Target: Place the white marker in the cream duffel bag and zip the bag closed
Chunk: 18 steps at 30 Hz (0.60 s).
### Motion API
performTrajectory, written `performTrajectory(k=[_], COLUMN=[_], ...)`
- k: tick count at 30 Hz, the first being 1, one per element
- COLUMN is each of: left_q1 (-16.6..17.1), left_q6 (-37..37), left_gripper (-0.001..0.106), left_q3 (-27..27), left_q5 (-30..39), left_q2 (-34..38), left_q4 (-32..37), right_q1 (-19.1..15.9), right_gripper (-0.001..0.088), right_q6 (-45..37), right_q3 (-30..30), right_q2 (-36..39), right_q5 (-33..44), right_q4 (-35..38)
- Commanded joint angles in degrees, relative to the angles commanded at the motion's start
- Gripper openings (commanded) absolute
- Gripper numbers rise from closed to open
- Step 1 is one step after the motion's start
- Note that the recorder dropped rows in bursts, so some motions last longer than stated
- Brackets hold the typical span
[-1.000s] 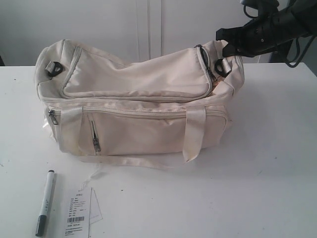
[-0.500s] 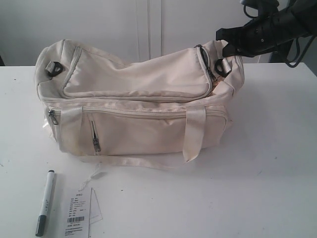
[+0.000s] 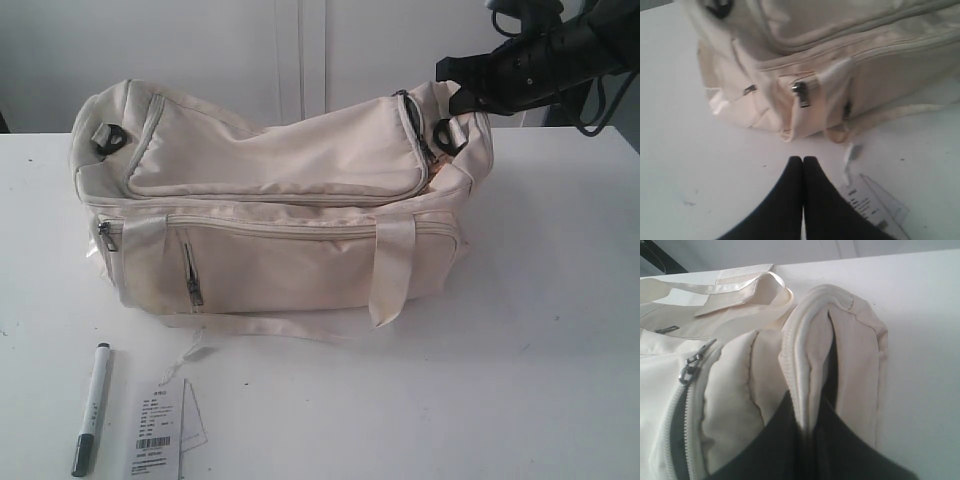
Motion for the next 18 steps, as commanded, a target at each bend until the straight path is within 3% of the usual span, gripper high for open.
performTrajectory(k=[18], left_q1=[-19.5], left_q6=[1.8], left_gripper=[0.000], left_q3=[-11.3], left_q5=[0.5], left_q2=[15.8], left_q4=[1.2], right_q1=[0.0], right_gripper=[0.0000], right_q6=[0.0], right_q3=[0.0], right_q2=[0.0], right_q5=[0.0], right_q4=[0.0])
